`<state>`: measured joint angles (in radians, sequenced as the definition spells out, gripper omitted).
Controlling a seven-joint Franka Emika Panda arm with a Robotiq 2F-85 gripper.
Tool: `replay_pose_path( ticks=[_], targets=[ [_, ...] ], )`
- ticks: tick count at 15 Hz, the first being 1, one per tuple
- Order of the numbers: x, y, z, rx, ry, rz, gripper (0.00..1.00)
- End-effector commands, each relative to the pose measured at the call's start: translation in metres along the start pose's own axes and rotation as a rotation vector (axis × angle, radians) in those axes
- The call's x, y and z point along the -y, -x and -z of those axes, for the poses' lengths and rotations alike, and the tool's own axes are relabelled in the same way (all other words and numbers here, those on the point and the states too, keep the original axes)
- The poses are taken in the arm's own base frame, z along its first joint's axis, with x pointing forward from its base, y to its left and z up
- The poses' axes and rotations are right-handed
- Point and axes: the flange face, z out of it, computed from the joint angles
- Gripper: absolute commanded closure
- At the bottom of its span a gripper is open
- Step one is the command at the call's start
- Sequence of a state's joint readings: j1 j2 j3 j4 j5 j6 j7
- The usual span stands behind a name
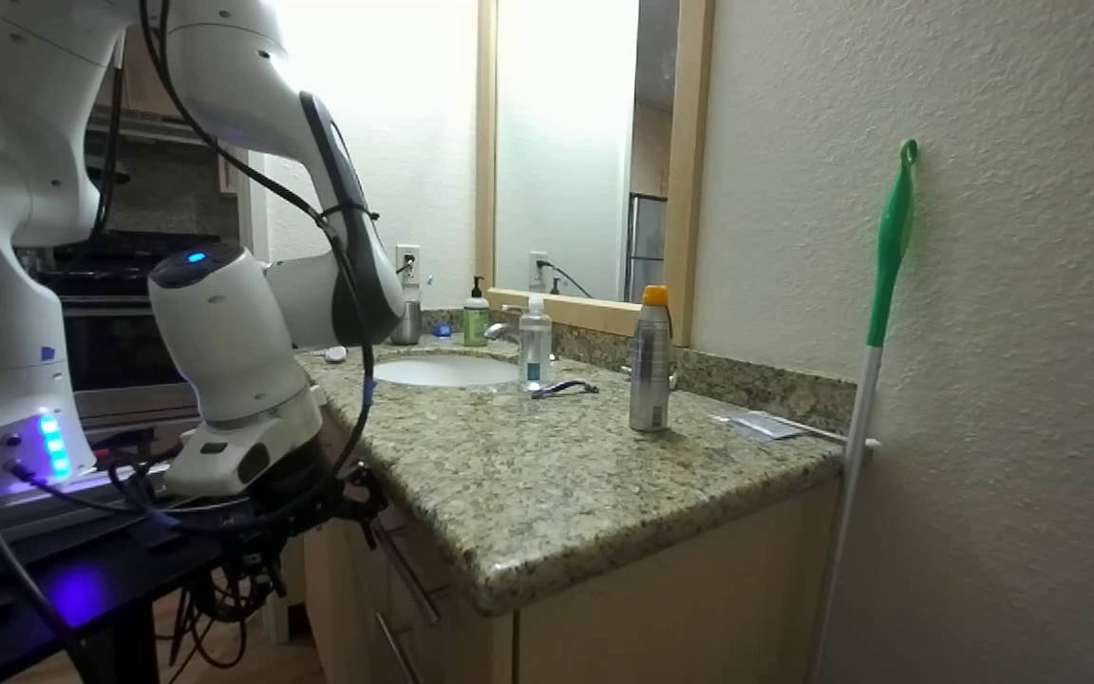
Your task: Close the top drawer
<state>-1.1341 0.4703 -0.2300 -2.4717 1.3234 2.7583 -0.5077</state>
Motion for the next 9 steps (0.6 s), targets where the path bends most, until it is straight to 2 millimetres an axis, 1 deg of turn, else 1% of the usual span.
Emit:
replay_pose_path(
  ticks=[1, 2, 4, 5, 6, 8, 9],
  targets=[
    [-0.023, 0.035, 0.017, 0.146, 0.108, 0.077, 0.0],
    [-0.03, 0.041, 0.026, 0.188, 0.144, 0.109, 0.0],
    [-0.04, 0.044, 0.034, 0.265, 0.233, 0.187, 0.0],
    [-0.043, 0.045, 0.042, 0.307, 0.261, 0.234, 0.0],
    [-0.046, 0.045, 0.052, 0.352, 0.287, 0.273, 0.0],
    [-0.047, 0.045, 0.08, 0.418, 0.277, 0.321, 0.0],
    [-0.047, 0.036, 0.059, 0.366, 0.316, 0.293, 0.0]
  ],
)
